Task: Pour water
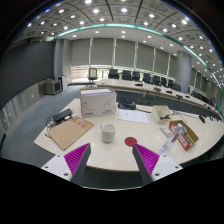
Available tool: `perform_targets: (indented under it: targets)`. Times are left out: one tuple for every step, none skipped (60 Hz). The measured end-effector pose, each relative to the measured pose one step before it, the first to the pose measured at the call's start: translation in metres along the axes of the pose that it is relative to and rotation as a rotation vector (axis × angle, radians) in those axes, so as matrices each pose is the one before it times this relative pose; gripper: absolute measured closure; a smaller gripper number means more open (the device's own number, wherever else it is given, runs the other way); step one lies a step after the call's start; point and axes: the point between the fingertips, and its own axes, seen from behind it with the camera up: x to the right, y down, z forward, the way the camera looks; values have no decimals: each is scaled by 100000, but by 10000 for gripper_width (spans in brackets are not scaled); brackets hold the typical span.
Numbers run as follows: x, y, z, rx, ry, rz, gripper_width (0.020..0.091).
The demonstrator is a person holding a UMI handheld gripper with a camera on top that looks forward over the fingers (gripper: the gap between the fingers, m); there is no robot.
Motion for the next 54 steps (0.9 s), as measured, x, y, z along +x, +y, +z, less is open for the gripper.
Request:
perform_targets:
  targets:
    - [186,69,119,41,350,151,241]
    - [197,67,85,-101,366,150,240]
    - [277,95,129,-113,322,108,241]
    - [345,82,191,-57,234,89,240]
    - [419,112,178,-63,194,155,242]
    - [486,131,227,-91,191,216,242]
    - [524,182,233,-204,196,206,243]
    - [539,180,247,-246,253,263,242]
    - [39,52,-287,-318,430,313,241]
    - [741,176,275,-151,238,280,242]
    - [696,200,261,-80,213,339,242]
    - [655,167,232,-80,266,408,241]
    - [720,149,237,-73,336,416,243]
    - [722,142,241,-18,389,404,242]
    - [701,167,264,-12,401,332,242]
    - [742,167,285,-37,409,271,243]
    - [758,168,281,-24,439,202,242]
    - [783,152,302,98,432,140,241]
    - [829,168,291,194,447,134,242]
    - [851,183,283,239,447,71,239]
    - [887,193,310,229,515,69,241]
    - [926,196,327,207,529,67,241]
    - [939,205,328,186,584,79,241]
    - [962,209,403,232,571,84,241]
    - [945,234,412,232,484,64,240]
    - [1008,239,425,247,490,70,241]
    - [966,202,463,365,481,87,241]
    - [992,227,469,334,511,85,242]
    - [1043,229,513,226,547,48,242]
    - [1018,255,505,108,530,-16,243]
    - [1032,276,521,79,498,-58,243]
    - [1011,249,562,113,486,-72,240]
    - [1024,220,552,227,490,-116,243]
    - [1001,194,550,314,504,-161,242]
    - [999,189,587,446,503,-169,243]
    - [949,166,594,465,473,-157,242]
    - [921,193,604,424,438,-72,242]
    - [878,222,598,365,370,36,240]
    - [788,180,615,317,247,107,242]
    - [713,185,675,292,61,189,239]
    - [618,154,659,288,-215,297,240]
    - [611,144,689,218,-198,428,243]
    - [550,158,706,144,-309,475,241]
    - [449,158,681,109,-492,477,242]
    - [389,154,680,128,-641,542,242]
    - [330,122,664,99,-680,588,242]
    - [336,141,691,36,-678,640,242]
    - [254,145,873,-55,-638,705,242]
    - [227,125,687,-140,-651,629,242]
    - [163,81,661,-8,-696,568,241]
    - [149,54,473,38,-575,502,243]
    - [155,64,815,179,-470,554,243]
    - [169,12,624,297,-294,410,240]
    - [179,25,620,343,-233,261,242]
